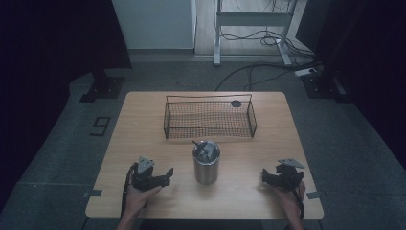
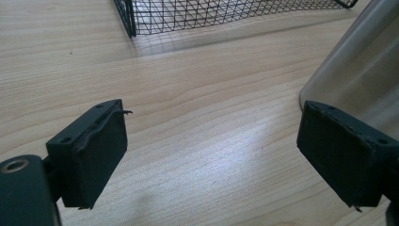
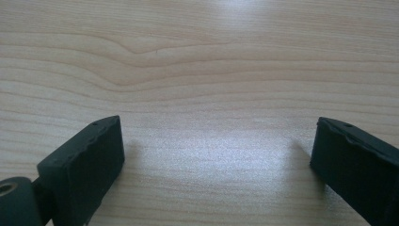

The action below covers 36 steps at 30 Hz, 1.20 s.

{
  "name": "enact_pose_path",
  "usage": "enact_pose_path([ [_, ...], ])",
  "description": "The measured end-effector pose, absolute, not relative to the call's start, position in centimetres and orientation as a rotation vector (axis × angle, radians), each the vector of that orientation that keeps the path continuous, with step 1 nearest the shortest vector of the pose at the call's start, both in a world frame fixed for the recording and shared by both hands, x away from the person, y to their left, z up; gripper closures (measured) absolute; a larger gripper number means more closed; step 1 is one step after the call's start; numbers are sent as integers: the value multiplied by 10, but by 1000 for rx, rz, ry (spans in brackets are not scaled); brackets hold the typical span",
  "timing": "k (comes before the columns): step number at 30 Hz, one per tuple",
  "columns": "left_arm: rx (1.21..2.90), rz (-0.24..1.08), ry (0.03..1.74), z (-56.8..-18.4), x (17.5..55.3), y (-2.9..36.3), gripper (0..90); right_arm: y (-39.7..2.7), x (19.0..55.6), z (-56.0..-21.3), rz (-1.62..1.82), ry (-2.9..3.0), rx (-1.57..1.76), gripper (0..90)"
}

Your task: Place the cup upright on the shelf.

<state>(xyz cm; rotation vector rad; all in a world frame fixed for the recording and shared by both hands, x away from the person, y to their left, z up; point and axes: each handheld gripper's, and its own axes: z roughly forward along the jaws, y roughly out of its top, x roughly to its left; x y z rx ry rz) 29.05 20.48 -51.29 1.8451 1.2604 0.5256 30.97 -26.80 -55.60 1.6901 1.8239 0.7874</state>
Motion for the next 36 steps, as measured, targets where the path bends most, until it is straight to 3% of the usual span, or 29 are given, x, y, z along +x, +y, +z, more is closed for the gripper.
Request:
enact_pose_path([
  [21, 1785, 509, 1269, -503, 287, 214, 79, -269, 308, -556, 792, 1832, 1681, 46],
  [36, 1802, 476, 1164, -486, 278, 194, 71, -269, 308, -556, 792, 1823, 1689, 49],
])
